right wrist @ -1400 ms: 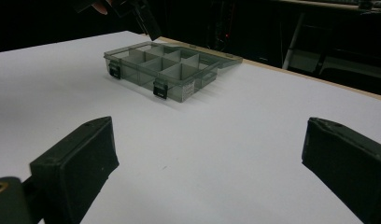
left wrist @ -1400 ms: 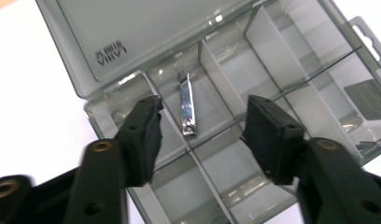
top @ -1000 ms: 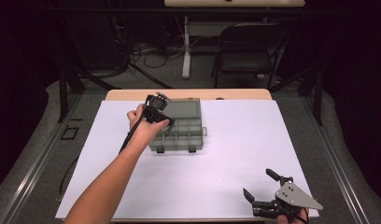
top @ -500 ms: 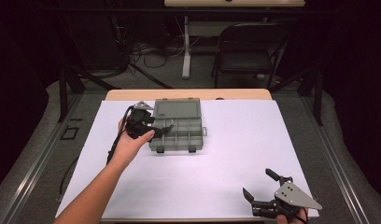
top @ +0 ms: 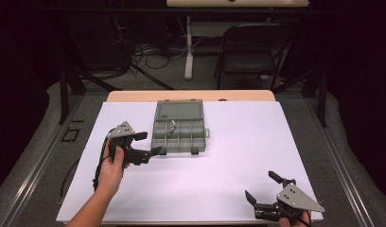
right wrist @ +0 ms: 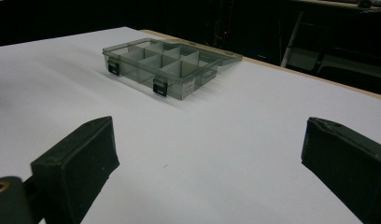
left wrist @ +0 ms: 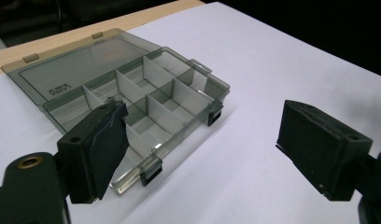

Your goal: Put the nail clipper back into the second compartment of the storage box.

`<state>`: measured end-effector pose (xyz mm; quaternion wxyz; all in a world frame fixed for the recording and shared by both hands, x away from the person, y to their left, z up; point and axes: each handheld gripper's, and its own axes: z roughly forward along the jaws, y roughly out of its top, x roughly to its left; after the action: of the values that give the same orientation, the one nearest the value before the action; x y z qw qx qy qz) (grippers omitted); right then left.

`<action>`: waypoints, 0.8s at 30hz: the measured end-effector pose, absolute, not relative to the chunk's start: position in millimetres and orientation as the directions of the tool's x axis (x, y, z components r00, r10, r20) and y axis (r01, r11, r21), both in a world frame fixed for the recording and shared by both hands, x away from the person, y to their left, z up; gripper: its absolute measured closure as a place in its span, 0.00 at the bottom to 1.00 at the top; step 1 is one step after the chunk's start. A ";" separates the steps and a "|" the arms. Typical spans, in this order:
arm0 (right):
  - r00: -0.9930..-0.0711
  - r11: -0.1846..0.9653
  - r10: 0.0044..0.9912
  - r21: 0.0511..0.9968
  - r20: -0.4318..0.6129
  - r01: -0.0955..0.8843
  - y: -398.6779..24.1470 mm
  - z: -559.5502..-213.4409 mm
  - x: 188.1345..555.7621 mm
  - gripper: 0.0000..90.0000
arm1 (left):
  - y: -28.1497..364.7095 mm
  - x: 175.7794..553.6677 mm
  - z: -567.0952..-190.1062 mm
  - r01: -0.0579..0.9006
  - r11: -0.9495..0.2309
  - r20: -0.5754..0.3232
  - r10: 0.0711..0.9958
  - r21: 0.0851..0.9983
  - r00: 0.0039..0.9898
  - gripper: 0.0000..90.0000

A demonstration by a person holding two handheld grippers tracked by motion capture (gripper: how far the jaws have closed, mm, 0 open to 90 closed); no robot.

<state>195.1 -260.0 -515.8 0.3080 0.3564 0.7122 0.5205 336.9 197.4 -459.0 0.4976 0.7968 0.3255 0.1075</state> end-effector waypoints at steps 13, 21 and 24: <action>-0.555 0.208 0.829 0.958 -0.065 0.197 -259.5 -516.8 195.8 0.03 | 227.1 289.9 -488.6 0.323 -0.236 -0.119 0.608 0.917 0.785 0.18; -0.552 0.208 0.831 0.957 -0.063 0.204 -259.4 -517.7 197.0 0.03 | 241.8 279.8 -495.1 0.320 -0.201 -0.132 0.622 0.926 0.772 0.18; -0.549 0.206 0.833 0.957 -0.063 0.203 -259.8 -518.3 197.5 0.03 | 247.1 276.0 -498.2 0.317 -0.201 -0.128 0.625 0.927 0.770 0.18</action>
<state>197.5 -259.8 -518.3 0.3060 0.3631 0.7138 0.5148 276.0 247.1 -498.2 0.5516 0.7621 0.3089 0.1397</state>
